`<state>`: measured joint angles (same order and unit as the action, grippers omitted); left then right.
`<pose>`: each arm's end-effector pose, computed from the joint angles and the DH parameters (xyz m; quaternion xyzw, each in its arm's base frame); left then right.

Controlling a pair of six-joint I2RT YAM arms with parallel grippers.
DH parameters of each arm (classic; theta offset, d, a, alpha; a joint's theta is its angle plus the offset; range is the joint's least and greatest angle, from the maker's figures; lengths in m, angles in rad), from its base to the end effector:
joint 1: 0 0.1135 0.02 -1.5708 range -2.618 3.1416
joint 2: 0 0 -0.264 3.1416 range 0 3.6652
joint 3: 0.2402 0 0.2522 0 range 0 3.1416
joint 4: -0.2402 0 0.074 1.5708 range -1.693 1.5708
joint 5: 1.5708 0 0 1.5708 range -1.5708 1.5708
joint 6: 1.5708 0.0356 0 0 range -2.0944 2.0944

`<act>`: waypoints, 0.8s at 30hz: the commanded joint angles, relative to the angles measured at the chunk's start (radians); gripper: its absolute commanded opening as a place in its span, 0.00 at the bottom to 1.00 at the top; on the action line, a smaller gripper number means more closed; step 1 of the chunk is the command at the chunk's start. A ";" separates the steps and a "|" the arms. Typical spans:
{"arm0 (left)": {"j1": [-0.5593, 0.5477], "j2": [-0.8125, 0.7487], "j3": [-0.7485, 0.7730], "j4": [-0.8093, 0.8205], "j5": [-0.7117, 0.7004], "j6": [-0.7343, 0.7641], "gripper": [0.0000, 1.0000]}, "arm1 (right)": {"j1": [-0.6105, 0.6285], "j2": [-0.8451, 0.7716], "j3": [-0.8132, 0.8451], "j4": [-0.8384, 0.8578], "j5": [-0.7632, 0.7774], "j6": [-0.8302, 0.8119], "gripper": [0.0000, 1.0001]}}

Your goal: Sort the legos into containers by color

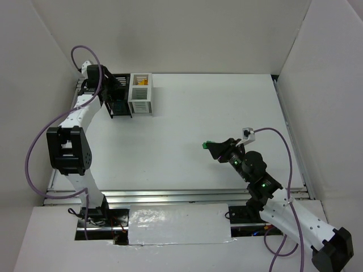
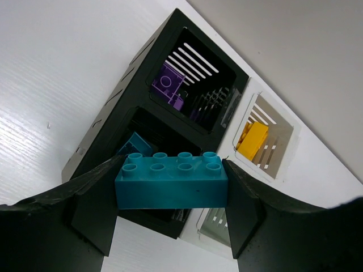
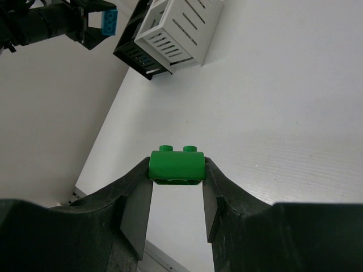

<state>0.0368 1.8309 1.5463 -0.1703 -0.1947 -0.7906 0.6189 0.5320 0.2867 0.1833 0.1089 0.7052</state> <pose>0.4371 0.0230 0.3096 -0.3865 0.7524 -0.1173 0.5203 0.1276 0.0861 0.2394 0.0686 0.7253 0.3891 0.5637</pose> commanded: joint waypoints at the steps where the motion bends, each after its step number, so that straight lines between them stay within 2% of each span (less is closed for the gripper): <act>1: 0.000 0.021 0.006 0.057 0.035 -0.010 0.35 | -0.002 0.008 -0.004 0.019 0.002 0.000 0.00; 7: 0.002 0.018 -0.011 0.063 0.029 -0.013 0.52 | -0.005 0.019 -0.004 0.024 -0.005 0.004 0.00; 14: 0.002 0.005 -0.029 0.077 0.017 -0.019 0.80 | -0.002 0.029 -0.004 0.021 0.005 0.004 0.00; 18: 0.002 0.005 -0.020 0.061 0.014 -0.021 0.90 | -0.004 0.034 -0.004 0.021 0.006 0.005 0.00; 19: 0.002 -0.001 -0.022 0.058 0.011 -0.024 0.98 | -0.004 0.036 -0.003 0.021 0.008 0.004 0.00; 24: 0.003 -0.018 -0.034 0.071 0.003 -0.022 0.99 | -0.005 0.039 0.002 0.018 0.006 0.000 0.00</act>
<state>0.0368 1.8496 1.5177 -0.1398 -0.1799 -0.7979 0.6174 0.5671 0.2863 0.1829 0.1089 0.7090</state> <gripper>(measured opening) 0.993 0.440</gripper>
